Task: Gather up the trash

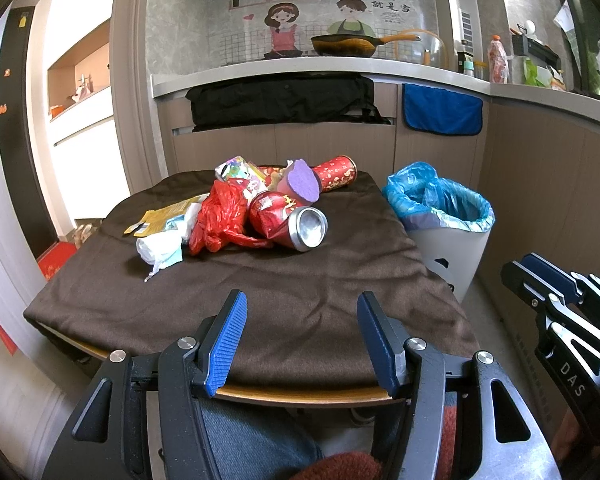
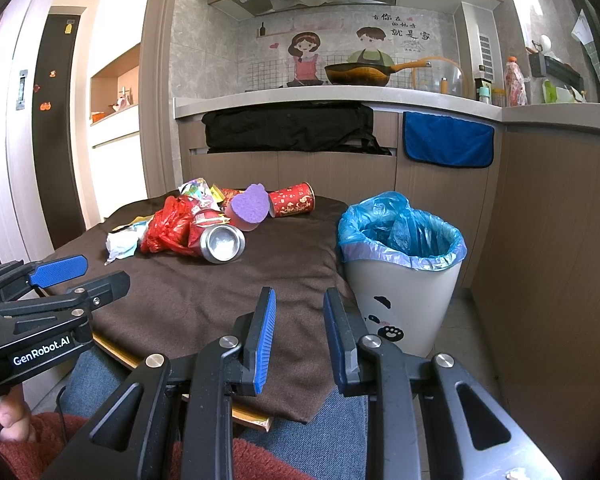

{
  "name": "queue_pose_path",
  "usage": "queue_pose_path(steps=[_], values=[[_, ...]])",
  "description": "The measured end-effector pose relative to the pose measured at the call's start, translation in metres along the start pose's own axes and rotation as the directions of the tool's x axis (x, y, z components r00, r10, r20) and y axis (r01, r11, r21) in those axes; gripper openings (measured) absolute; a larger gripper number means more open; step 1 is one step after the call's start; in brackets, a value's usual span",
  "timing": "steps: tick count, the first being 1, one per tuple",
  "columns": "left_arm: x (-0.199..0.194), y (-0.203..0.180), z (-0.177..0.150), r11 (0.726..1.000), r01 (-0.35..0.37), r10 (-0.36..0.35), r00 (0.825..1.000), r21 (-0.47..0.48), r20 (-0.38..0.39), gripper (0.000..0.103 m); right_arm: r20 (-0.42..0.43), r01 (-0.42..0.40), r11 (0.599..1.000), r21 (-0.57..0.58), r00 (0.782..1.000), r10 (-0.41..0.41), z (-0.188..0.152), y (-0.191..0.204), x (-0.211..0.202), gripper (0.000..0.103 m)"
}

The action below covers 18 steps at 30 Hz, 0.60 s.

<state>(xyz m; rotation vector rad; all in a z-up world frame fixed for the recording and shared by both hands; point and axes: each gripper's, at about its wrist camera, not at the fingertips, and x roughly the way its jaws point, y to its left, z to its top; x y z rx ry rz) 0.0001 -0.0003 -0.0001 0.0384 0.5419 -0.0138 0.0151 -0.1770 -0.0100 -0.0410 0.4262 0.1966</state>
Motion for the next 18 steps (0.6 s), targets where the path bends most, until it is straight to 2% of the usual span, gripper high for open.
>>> queue_pose_path(steps=[13,18], values=[[0.001,0.000,0.000,1.000,0.003,-0.003,1.000,0.003,0.001,0.058,-0.005,-0.001,1.000,0.003,1.000,0.001,0.001,-0.001,0.000,0.023],[0.004,-0.003,0.016,1.000,0.014,-0.014,1.000,-0.008,-0.009,0.058,0.006,0.008,1.000,-0.007,1.000,-0.008,0.005,-0.002,0.001,0.023]])
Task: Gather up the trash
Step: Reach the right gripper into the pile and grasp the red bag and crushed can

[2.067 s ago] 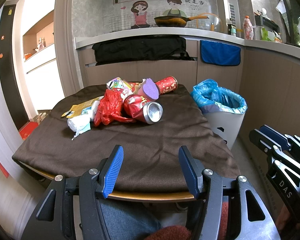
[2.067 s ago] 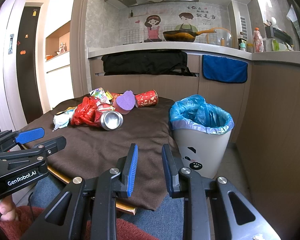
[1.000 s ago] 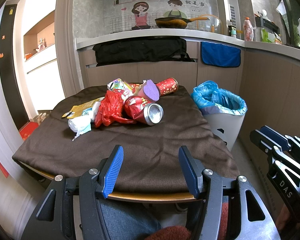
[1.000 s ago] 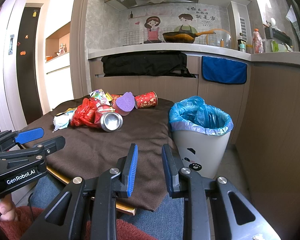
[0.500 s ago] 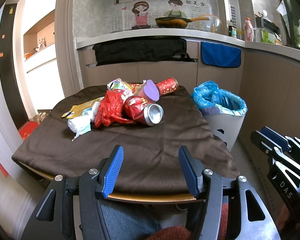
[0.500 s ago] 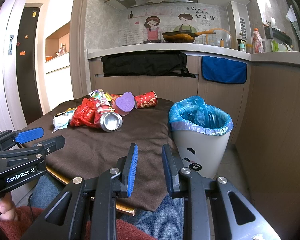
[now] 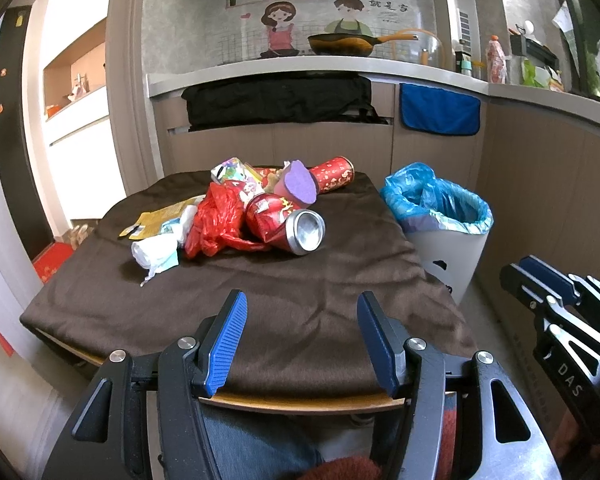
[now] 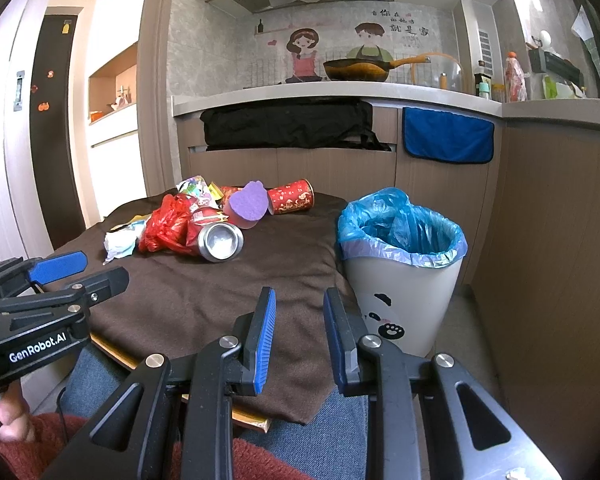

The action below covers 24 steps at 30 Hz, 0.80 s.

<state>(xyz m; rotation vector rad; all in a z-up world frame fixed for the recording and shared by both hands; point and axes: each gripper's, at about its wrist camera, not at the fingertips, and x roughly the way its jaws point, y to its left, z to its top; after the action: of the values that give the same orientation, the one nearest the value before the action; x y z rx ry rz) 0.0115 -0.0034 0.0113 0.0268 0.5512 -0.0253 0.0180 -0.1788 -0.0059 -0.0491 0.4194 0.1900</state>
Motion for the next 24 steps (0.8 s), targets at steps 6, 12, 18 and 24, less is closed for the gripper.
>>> queue_pose_path(steps=[6,12,18,24], values=[[0.019,0.018,0.022,0.999,-0.009,0.010,1.000,-0.041,0.008,0.058,0.015,-0.032,0.999,-0.021,0.999,0.032,0.022,-0.003,0.023,0.023],[0.058,0.040,0.054,0.998,-0.023,0.024,0.999,-0.063,0.022,0.058,0.026,-0.079,0.994,-0.072,0.996,0.081,0.066,-0.002,0.062,0.023],[0.102,0.071,0.082,0.996,0.021,-0.020,1.000,-0.089,0.014,0.058,-0.022,-0.136,0.985,-0.105,0.991,0.134,0.105,0.009,0.125,0.023],[0.135,0.101,0.105,0.992,0.060,-0.059,0.998,-0.107,0.011,0.058,-0.134,-0.222,0.975,-0.028,0.967,0.216,0.127,0.011,0.201,0.023]])
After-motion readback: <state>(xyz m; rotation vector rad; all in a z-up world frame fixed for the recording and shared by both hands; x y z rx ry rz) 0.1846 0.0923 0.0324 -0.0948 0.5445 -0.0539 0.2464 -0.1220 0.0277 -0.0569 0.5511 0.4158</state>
